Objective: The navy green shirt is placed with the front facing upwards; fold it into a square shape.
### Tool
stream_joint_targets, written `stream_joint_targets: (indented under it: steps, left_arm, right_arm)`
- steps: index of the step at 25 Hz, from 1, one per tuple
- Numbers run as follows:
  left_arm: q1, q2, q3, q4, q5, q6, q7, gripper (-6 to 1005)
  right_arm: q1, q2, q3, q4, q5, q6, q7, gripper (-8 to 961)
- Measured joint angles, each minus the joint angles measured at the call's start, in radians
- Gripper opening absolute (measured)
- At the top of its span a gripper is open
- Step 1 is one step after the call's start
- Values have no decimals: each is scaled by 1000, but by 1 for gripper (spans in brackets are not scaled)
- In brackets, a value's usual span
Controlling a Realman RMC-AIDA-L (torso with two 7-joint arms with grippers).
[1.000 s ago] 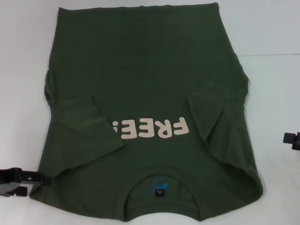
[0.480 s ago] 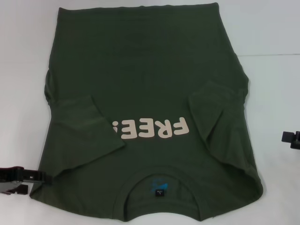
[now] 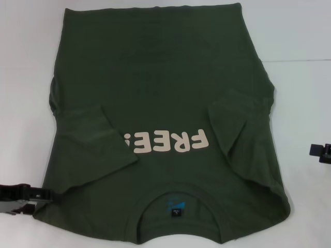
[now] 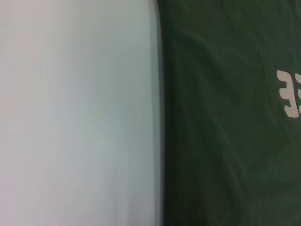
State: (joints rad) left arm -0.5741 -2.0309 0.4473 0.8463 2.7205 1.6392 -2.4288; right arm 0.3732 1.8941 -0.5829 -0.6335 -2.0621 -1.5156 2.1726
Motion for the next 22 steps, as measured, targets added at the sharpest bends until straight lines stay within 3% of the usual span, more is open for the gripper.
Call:
stream_joint_targets:
  steps: [22]
  left_arm:
    - [-52, 3, -1, -86, -7, -10, 3, 918]
  right_arm:
    - [6, 2, 0, 0, -1, 5, -1, 693]
